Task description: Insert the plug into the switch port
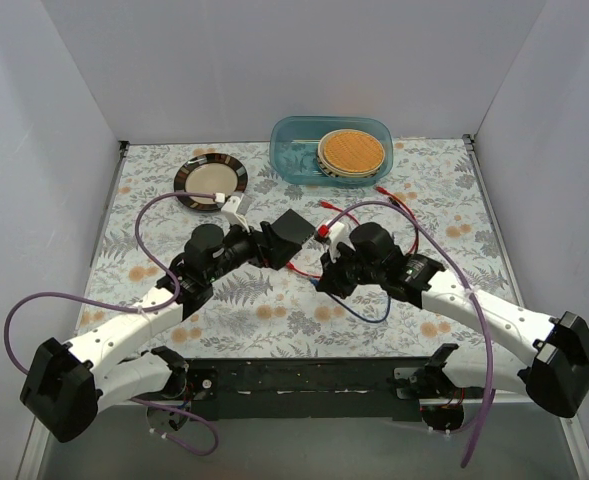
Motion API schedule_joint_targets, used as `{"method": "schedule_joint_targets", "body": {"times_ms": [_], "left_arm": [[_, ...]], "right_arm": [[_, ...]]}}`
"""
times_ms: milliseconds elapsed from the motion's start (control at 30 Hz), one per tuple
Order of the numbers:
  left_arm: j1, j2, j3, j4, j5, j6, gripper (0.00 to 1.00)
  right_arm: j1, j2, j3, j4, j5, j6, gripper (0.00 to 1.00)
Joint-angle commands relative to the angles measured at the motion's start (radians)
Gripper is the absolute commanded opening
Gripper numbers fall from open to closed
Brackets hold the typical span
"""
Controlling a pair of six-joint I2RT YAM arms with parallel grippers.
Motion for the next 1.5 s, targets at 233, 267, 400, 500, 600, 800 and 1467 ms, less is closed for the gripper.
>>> {"method": "schedule_joint_targets", "body": {"times_ms": [233,267,400,500,600,800,1467], "left_arm": [[0.011,0.011,-0.010,-0.056,-0.101,0.027,0.90],[0.014,0.018,-0.009,-0.059,-0.113,0.029,0.90],[0.026,0.049,-0.004,-0.051,-0.119,0.026,0.89],[0.042,0.118,0.028,-0.068,-0.110,0.043,0.89],[0.078,0.219,0.091,-0.091,-0.071,0.066,0.87],[0.203,0.392,0.222,-0.105,0.025,0.130,0.75],[0.341,0.828,0.530,-0.155,0.278,0.152,0.46]], "right_arm": [[0.109,0.075,0.078,-0.122,0.690,0.068,0.01],[0.109,0.075,0.073,-0.102,0.705,0.073,0.01],[0.109,0.118,0.078,-0.068,0.759,0.082,0.01],[0.109,0.187,0.114,-0.059,0.751,0.066,0.01],[0.103,0.241,0.147,-0.025,0.719,0.049,0.01],[0.031,0.342,0.199,0.033,0.580,0.016,0.01],[0.016,0.676,0.412,0.018,0.463,-0.077,0.01]]}}
